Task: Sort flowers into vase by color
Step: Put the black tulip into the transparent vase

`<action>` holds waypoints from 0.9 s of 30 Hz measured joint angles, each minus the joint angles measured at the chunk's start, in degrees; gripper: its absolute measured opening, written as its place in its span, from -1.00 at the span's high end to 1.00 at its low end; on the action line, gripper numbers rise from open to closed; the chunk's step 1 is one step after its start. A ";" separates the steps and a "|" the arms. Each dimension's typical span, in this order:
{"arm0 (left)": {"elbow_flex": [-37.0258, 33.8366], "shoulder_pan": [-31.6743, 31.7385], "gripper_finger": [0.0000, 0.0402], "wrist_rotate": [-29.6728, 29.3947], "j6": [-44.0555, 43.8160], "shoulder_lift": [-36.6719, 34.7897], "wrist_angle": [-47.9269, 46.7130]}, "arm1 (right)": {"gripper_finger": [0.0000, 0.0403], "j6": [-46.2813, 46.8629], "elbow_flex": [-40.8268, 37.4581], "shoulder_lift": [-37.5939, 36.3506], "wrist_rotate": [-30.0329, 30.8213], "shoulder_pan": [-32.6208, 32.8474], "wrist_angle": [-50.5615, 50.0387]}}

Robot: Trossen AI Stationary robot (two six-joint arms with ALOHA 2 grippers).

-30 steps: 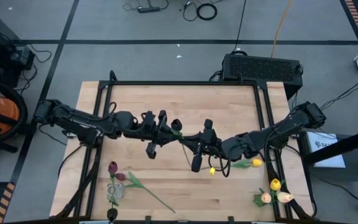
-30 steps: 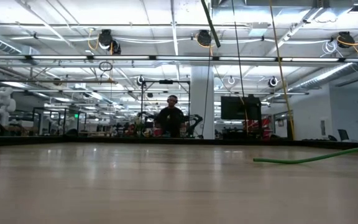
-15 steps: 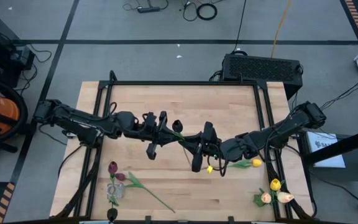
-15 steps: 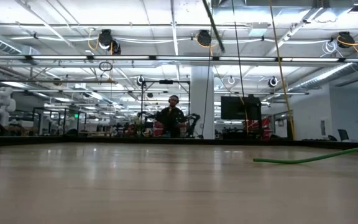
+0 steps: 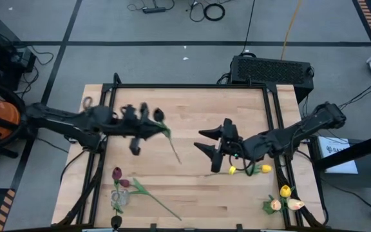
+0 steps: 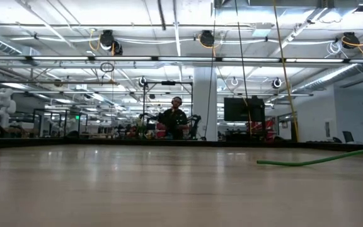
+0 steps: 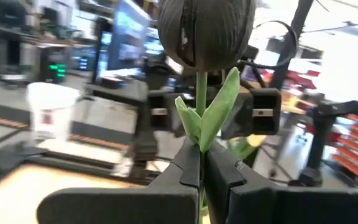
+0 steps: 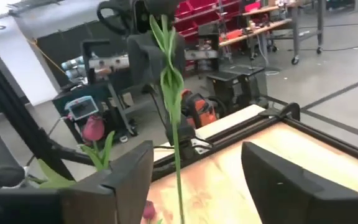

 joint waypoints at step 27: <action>28.34 -17.74 0.99 -18.40 -1.41 -15.92 -66.77 | -0.21 10.77 0.00 -1.20 0.09 -1.09 -16.00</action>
